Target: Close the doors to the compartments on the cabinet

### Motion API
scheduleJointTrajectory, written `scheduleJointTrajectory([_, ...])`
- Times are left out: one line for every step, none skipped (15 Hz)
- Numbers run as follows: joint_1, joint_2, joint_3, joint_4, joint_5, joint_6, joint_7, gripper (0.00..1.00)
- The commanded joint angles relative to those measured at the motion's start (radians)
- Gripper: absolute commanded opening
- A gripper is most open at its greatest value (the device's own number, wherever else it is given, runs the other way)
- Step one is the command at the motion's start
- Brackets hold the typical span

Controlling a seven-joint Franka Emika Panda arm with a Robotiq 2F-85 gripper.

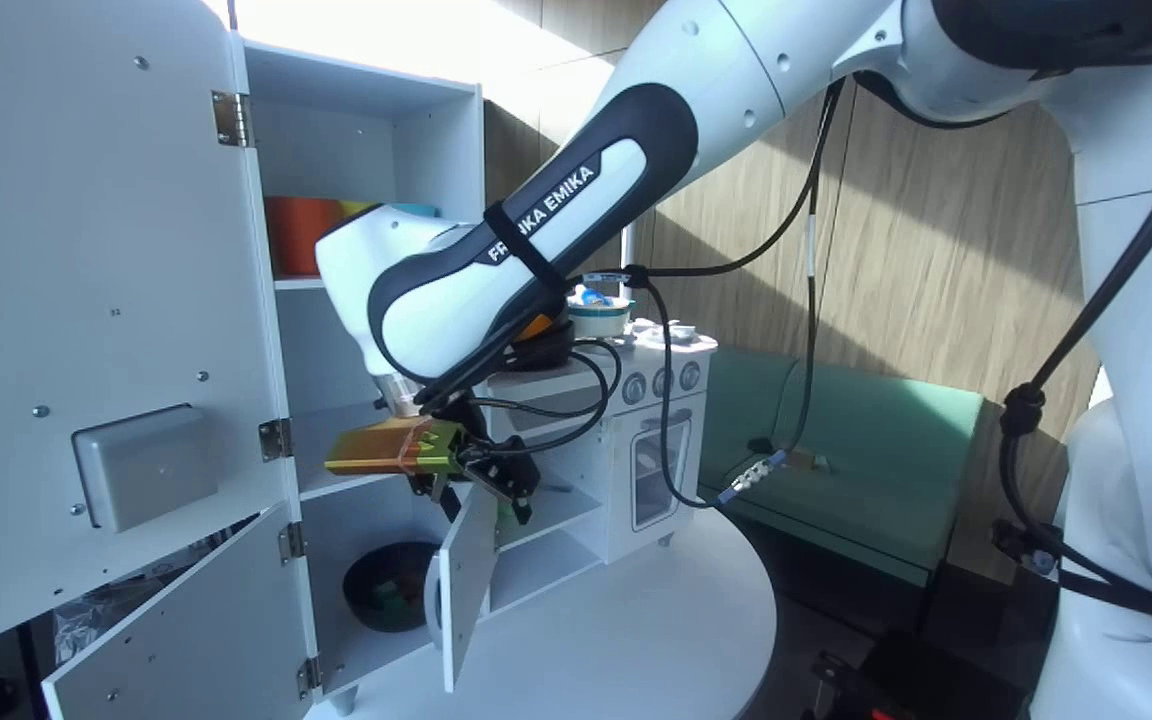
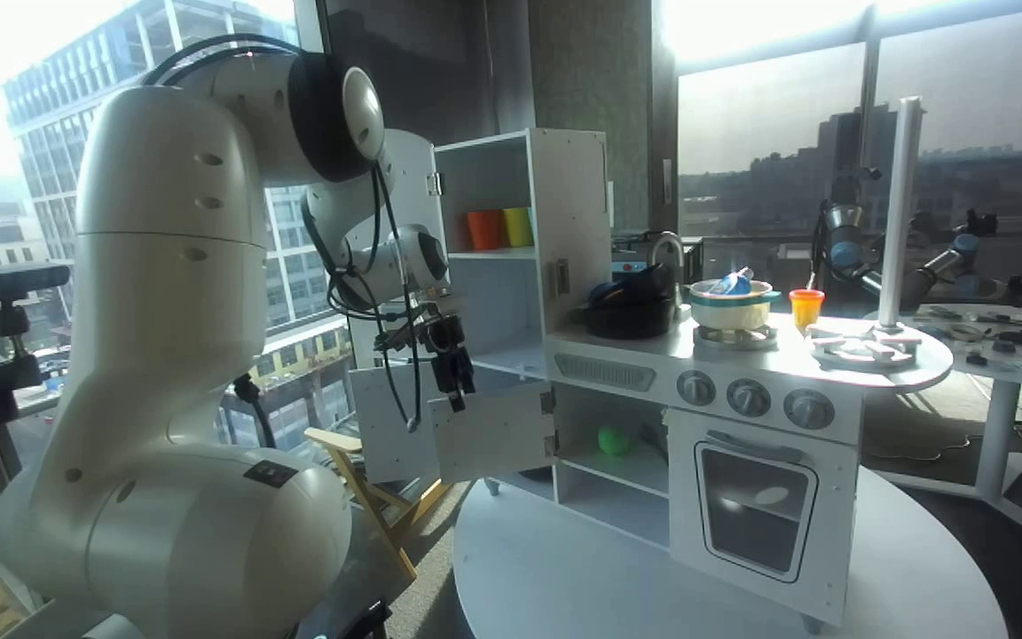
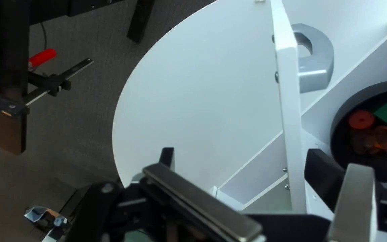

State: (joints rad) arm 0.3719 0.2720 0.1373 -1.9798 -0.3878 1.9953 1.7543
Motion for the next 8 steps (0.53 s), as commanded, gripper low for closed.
scheduleJointTrajectory([-0.035, -0.083, 0.006, -0.08, 0.003, -0.063, -0.067, 1.0])
scheduleJointTrajectory([-0.045, -0.087, 0.005, -0.101, 0.004, -0.075, -0.081, 1.0])
scheduleJointTrajectory([-0.054, -0.091, 0.004, -0.122, 0.004, -0.084, -0.09, 1.0])
scheduleJointTrajectory([-0.066, -0.093, 0.001, -0.144, 0.005, -0.089, -0.099, 1.0])
scheduleJointTrajectory([-0.077, -0.094, -0.005, -0.167, -0.008, -0.096, -0.097, 1.0])
scheduleJointTrajectory([-0.089, -0.098, -0.015, -0.189, -0.024, -0.103, -0.084, 1.0])
scheduleJointTrajectory([-0.101, -0.103, -0.023, -0.206, -0.039, -0.102, -0.072, 1.0])
scheduleJointTrajectory([-0.112, -0.11, -0.032, -0.221, -0.053, -0.098, -0.067, 1.0])
